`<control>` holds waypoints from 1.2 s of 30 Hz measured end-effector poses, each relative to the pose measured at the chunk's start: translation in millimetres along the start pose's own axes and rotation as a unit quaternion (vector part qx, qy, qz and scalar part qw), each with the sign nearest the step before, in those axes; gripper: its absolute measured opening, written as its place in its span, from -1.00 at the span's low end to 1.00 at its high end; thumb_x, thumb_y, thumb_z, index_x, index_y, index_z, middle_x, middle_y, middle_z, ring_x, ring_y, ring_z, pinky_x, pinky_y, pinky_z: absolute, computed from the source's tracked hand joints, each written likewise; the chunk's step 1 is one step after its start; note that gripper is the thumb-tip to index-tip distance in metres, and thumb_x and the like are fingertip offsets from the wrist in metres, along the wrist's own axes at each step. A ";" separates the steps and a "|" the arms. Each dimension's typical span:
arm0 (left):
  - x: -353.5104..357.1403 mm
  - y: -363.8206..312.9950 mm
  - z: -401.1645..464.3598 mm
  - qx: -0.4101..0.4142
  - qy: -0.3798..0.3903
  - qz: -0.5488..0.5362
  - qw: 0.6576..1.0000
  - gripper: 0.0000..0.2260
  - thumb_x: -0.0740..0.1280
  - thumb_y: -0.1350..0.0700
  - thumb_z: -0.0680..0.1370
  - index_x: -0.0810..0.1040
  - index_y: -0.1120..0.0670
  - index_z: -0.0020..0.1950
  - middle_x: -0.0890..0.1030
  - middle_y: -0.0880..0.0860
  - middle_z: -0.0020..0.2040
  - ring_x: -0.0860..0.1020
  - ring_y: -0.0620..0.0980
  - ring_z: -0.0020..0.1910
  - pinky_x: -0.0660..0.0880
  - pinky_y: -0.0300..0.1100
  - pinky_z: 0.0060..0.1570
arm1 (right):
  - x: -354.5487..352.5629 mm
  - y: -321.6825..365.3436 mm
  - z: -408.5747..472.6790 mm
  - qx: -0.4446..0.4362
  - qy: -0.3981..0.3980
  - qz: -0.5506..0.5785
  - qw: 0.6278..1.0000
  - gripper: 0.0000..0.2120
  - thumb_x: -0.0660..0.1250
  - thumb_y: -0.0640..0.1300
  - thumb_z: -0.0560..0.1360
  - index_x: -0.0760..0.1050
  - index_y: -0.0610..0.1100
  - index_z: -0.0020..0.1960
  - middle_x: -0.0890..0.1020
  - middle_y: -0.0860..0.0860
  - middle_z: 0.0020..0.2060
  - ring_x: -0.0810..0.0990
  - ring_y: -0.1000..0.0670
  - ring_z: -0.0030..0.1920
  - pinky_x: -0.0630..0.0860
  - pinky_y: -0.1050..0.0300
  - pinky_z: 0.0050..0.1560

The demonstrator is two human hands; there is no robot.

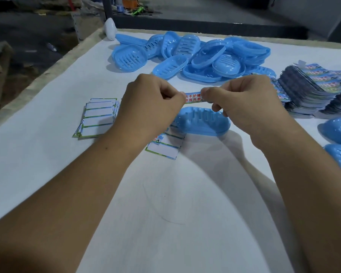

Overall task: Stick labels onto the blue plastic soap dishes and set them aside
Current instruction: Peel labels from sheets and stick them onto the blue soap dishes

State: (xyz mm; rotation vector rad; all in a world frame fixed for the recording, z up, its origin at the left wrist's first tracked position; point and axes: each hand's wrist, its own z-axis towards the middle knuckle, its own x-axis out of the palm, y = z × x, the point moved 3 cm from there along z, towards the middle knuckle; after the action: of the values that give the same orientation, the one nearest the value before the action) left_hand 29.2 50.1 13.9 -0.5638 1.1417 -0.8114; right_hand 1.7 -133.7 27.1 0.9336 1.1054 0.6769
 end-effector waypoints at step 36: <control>33.7 -1.3 6.4 -0.012 0.059 0.098 0.993 -0.74 0.45 -0.18 0.41 0.61 -0.02 -0.33 0.59 -0.17 -0.41 0.59 -0.14 -0.26 0.46 -0.18 -0.23 | -1.4 -14.2 6.3 -0.017 0.011 -0.235 0.972 -0.70 0.53 0.14 0.34 0.59 -0.04 -0.40 0.48 0.10 -0.65 0.58 0.02 -0.42 0.54 0.12 -0.28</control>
State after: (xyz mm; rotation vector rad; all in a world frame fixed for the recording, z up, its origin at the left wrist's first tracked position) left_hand 41.4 22.3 -2.0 -0.4202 1.2937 -0.6699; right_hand 7.3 -143.3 16.1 0.6022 1.2735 0.3149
